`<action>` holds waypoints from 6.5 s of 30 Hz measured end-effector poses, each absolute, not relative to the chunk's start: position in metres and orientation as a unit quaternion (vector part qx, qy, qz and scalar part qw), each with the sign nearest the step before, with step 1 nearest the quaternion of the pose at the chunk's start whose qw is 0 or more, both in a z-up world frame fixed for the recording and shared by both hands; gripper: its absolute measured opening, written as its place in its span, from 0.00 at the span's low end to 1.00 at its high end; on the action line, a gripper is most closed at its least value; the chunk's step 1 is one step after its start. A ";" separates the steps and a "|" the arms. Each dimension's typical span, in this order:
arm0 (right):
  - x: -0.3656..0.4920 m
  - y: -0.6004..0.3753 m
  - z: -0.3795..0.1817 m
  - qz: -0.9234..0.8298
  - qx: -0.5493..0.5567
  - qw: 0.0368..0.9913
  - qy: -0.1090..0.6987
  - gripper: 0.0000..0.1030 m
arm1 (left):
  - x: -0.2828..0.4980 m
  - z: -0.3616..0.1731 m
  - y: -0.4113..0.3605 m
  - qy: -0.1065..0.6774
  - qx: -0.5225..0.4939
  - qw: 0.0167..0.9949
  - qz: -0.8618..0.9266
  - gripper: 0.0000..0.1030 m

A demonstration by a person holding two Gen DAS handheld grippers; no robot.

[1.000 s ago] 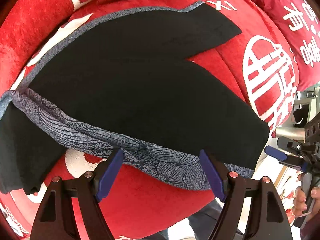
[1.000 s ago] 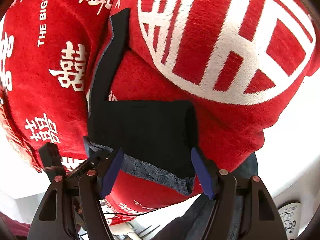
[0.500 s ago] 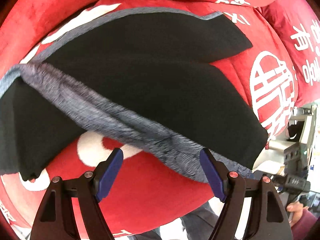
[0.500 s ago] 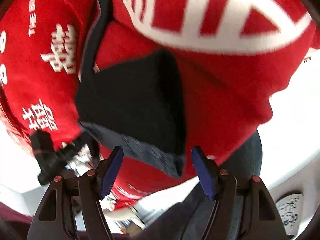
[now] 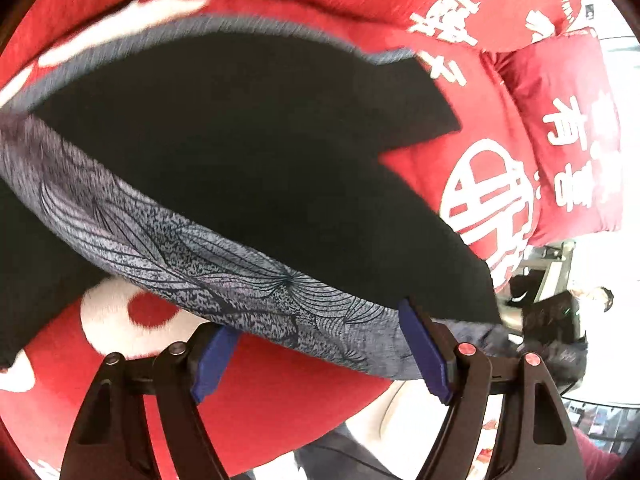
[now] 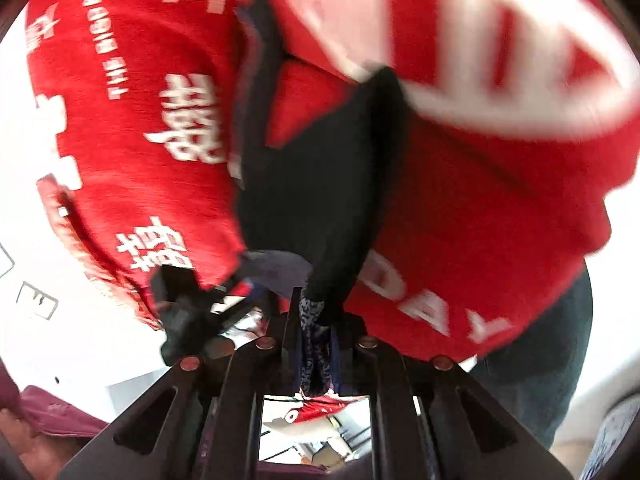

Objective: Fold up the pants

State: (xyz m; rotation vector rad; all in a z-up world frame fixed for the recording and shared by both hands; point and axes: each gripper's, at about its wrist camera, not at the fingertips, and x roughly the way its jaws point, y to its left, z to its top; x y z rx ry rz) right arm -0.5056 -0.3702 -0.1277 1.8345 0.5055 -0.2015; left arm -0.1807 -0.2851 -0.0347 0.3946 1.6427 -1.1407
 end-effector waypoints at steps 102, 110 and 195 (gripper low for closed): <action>-0.229 -0.407 -0.101 0.053 0.613 0.647 0.450 0.53 | 0.069 -0.037 -0.158 0.577 0.258 0.760 -0.151 0.91; -0.152 -0.278 -0.147 0.083 0.703 0.578 0.405 0.53 | 0.125 -0.072 -0.043 0.596 0.264 0.747 -0.132 0.99; 0.034 -0.129 -0.072 0.113 0.341 0.672 0.648 0.45 | 0.185 -0.076 0.112 0.628 0.094 0.696 -0.334 0.14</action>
